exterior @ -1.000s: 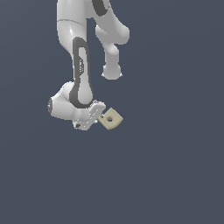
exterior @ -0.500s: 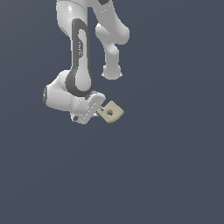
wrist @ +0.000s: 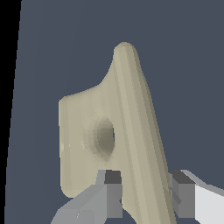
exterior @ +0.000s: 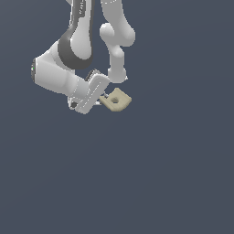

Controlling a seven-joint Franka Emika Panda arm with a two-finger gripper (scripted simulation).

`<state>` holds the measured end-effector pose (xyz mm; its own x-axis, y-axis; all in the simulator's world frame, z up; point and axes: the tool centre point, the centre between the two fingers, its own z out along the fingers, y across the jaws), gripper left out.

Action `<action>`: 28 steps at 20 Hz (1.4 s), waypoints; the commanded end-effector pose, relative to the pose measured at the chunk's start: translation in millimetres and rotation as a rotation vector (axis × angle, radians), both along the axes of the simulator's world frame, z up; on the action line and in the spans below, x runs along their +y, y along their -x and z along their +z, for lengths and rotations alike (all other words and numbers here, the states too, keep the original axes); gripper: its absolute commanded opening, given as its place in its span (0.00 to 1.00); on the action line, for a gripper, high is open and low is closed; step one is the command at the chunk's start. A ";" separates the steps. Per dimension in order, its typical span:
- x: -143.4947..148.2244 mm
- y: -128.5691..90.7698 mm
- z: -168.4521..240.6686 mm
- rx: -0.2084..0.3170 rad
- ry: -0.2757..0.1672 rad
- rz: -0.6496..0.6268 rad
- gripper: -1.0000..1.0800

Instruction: Pick up the object and move it to a goal position.

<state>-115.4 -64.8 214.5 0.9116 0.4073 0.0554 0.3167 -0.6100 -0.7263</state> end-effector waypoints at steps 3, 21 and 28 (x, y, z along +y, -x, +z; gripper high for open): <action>1.6 9.2 57.3 0.000 0.001 0.001 0.00; 2.8 34.1 251.2 0.000 -0.001 0.003 0.00; 2.2 36.0 282.7 -0.001 -0.003 0.001 0.00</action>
